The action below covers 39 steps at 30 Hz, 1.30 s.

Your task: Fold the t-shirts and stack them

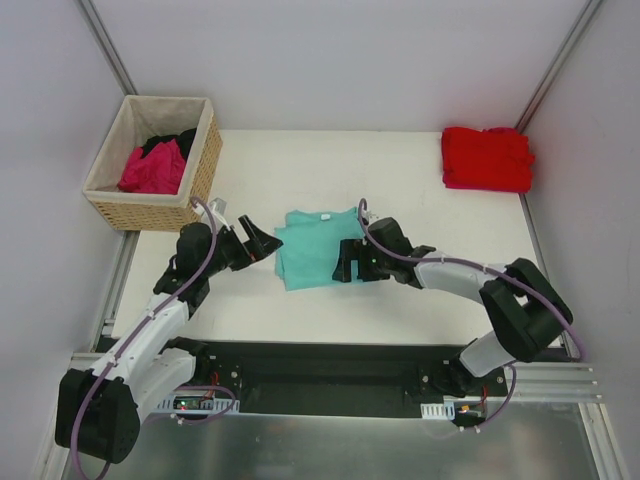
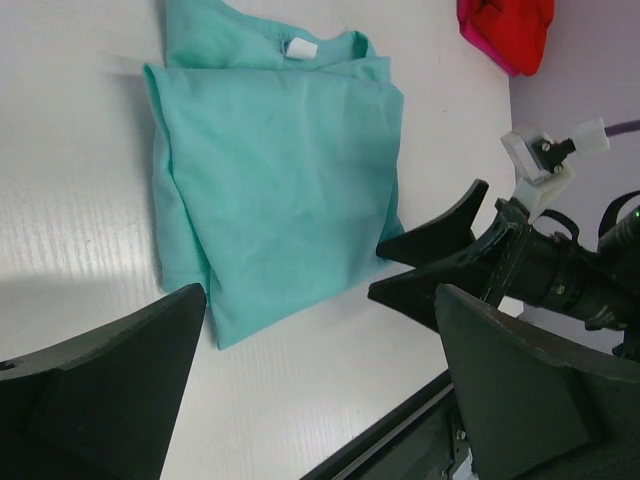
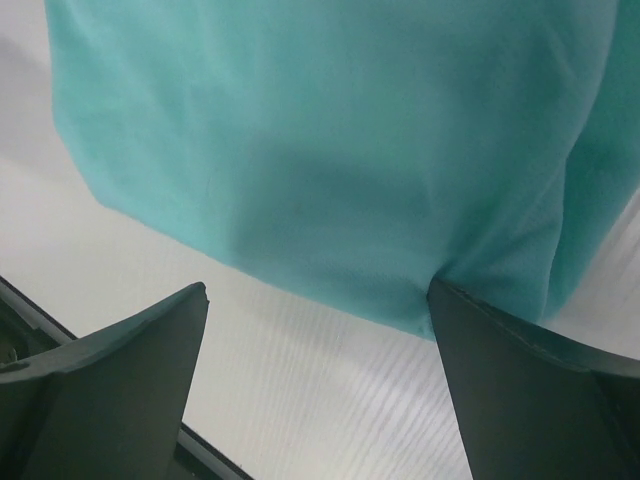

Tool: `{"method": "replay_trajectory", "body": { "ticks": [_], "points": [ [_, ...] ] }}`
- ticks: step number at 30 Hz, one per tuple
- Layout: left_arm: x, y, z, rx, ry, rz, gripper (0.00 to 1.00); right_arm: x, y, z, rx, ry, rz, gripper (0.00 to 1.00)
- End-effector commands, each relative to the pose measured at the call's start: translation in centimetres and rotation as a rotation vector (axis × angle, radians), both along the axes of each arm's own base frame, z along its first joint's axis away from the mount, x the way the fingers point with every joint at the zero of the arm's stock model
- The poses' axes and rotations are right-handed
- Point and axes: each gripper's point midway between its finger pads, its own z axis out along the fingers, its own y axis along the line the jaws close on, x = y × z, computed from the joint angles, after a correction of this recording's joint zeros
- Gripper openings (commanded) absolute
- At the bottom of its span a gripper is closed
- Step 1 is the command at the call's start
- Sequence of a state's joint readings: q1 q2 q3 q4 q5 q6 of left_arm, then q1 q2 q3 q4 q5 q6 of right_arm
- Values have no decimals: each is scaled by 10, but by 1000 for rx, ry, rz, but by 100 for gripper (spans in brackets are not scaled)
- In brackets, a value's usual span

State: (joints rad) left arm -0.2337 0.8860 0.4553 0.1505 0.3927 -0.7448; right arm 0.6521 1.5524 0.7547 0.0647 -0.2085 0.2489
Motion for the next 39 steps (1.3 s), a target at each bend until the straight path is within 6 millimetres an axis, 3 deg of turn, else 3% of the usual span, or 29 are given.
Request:
{"method": "replay_trajectory", "body": {
  "ticks": [1, 6, 11, 12, 14, 15, 18, 25, 32, 39],
  "points": [
    [-6, -2, 5, -43, -8, -10, 99, -31, -16, -14, -77, 33, -63, 97],
    [-8, -2, 10, -53, -24, -14, 99, -38, -22, -5, -110, 5, -76, 97],
    [-4, -6, 23, -69, -33, -30, 99, -18, -25, 44, -127, -109, -91, 97],
    [-2, -7, 27, -71, -41, -30, 99, -10, -23, 63, -130, -144, -97, 97],
    [6, -8, 35, -71, -49, -26, 99, -1, -23, 79, -151, -178, -91, 97],
    [10, -9, 37, -70, -52, -24, 99, 9, -18, 99, -144, -207, -95, 97],
    [24, -14, 45, -77, -57, -35, 99, 28, -6, 117, -156, -239, -85, 97],
    [48, -25, 31, -109, -22, -48, 99, 75, 15, 106, -160, -241, -89, 96],
    [54, -31, 22, -106, -15, -67, 99, 114, 9, 73, -145, -177, -127, 97],
    [61, -34, 16, -103, -1, -77, 99, 120, 1, 67, -135, -152, -127, 97]
  ]
}}
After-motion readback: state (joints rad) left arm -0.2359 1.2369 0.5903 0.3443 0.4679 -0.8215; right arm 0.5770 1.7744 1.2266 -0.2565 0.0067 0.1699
